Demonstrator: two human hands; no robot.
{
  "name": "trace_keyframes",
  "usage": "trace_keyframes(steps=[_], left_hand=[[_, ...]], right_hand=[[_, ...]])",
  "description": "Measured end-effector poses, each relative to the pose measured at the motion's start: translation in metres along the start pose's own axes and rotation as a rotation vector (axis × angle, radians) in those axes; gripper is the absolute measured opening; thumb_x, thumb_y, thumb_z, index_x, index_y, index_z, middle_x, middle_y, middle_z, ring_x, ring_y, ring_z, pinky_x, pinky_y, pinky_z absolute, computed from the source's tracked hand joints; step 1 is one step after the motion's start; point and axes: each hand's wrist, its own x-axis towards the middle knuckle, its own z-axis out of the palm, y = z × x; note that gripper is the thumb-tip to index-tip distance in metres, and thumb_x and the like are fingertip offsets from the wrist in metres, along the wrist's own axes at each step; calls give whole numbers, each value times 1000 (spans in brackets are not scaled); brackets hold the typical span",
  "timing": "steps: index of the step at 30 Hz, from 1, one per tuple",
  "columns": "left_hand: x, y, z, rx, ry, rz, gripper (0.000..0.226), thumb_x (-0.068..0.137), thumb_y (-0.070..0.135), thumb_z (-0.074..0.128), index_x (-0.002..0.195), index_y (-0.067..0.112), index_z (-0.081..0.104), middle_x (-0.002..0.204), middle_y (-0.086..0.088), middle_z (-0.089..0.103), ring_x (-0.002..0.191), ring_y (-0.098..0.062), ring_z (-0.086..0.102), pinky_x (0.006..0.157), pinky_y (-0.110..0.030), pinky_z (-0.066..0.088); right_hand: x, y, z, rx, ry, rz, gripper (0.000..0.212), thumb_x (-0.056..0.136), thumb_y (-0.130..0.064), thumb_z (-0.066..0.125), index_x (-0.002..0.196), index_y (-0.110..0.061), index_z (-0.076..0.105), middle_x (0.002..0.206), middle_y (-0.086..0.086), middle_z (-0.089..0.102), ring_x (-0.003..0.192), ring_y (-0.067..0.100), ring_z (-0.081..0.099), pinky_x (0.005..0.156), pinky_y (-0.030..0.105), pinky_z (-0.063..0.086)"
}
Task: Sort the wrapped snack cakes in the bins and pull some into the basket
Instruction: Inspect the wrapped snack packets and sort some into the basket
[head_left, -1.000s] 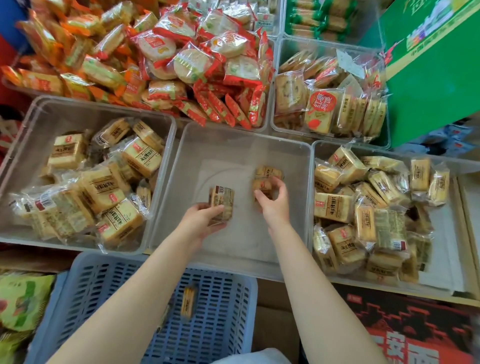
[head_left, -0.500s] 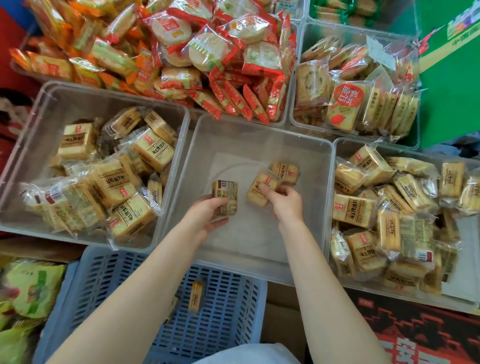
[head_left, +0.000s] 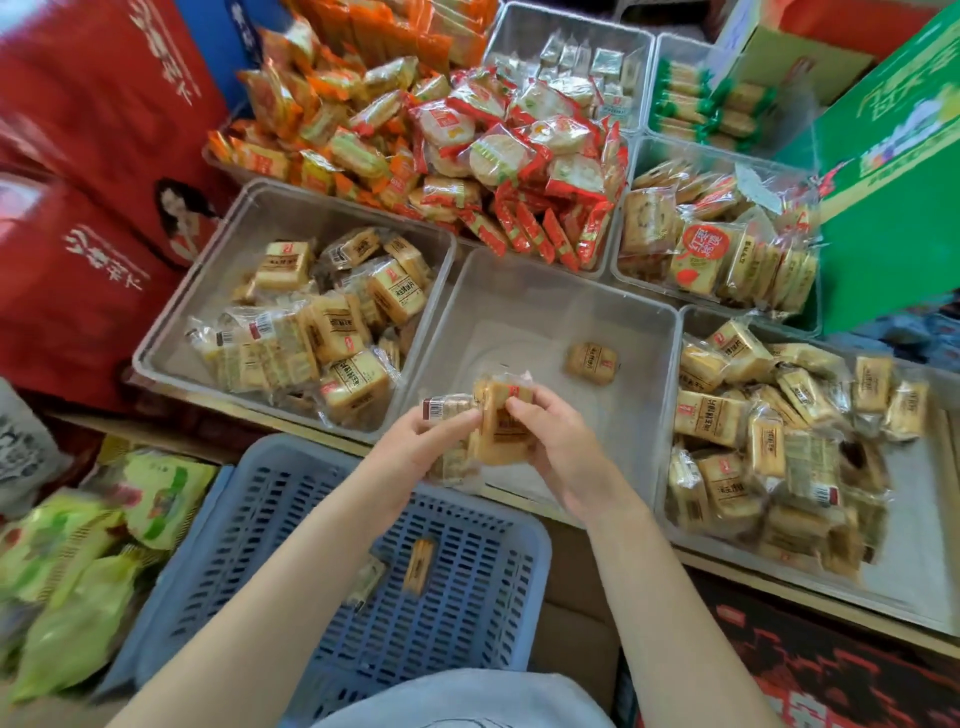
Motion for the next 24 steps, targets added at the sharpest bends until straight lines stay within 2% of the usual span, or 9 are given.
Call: trace_keyframes(steps=[2, 5, 8, 10, 12, 14, 17, 19, 24], left_hand=[[-25, -7, -1, 47, -10, 25, 59, 80, 57, 80, 123, 18, 68, 111, -6, 78, 105, -21, 73, 89, -32, 57], [-59, -21, -1, 95, -29, 58, 69, 73, 61, 79, 125, 17, 67, 113, -9, 77, 107, -26, 72, 96, -40, 57], [-88, -31, -2, 55, 37, 80, 71, 69, 64, 77, 123, 19, 68, 115, -7, 76, 109, -26, 71, 100, -45, 55], [-102, -37, -2, 12, 87, 90, 61, 78, 64, 73, 122, 22, 70, 117, -6, 75, 111, -27, 70, 105, -53, 52], [-115, -42, -4, -1, 136, 99, 53, 84, 65, 66, 116, 23, 72, 114, -8, 76, 108, -28, 71, 102, -55, 53], [-126, -48, -7, -46, 186, 79, 47, 92, 60, 65, 117, 20, 69, 113, -10, 75, 103, -28, 73, 95, -53, 58], [-141, -56, -11, -132, 192, 75, 35, 99, 36, 64, 122, 10, 62, 110, -12, 76, 92, -22, 76, 70, -37, 62], [-150, -60, -14, -146, 176, 109, 32, 98, 28, 65, 123, 9, 61, 107, -12, 76, 91, -22, 76, 66, -34, 61], [-166, -67, -17, -184, 118, 166, 44, 86, 28, 71, 126, 12, 62, 108, -12, 75, 95, -26, 74, 74, -35, 61]], right_hand=[[-19, 2, 18, -96, -30, -2, 27, 101, -44, 57, 112, -21, 66, 94, -1, 72, 91, 16, 67, 83, 35, 55], [-49, 9, 41, -209, -71, -10, 73, 68, -80, 72, 116, -26, 61, 96, -5, 71, 91, 13, 70, 80, 31, 58], [-75, 18, 55, -221, -84, 1, 70, 74, -69, 77, 125, -25, 56, 111, 1, 70, 100, 14, 70, 85, 30, 57], [-89, 21, 62, -183, -70, 2, 65, 88, -55, 70, 141, -28, 46, 114, 7, 68, 95, 16, 69, 78, 32, 56], [-101, 24, 66, -143, -96, -30, 58, 97, -42, 63, 149, -44, 37, 111, 13, 68, 82, 18, 69, 67, 32, 57], [-110, 27, 70, -170, -133, -73, 42, 102, -37, 58, 140, -52, 48, 106, 13, 68, 80, 20, 68, 65, 31, 57], [-118, 32, 79, -194, -114, -97, 7, 102, -32, 60, 105, -36, 65, 95, 5, 64, 87, 25, 64, 69, 40, 60], [-124, 36, 83, -209, -81, -70, 11, 99, -34, 66, 92, -27, 61, 89, 4, 62, 84, 24, 63, 77, 53, 60], [-138, 45, 92, -284, -66, -101, 28, 92, -32, 74, 87, -17, 52, 85, 7, 65, 81, 22, 66, 77, 47, 60]])
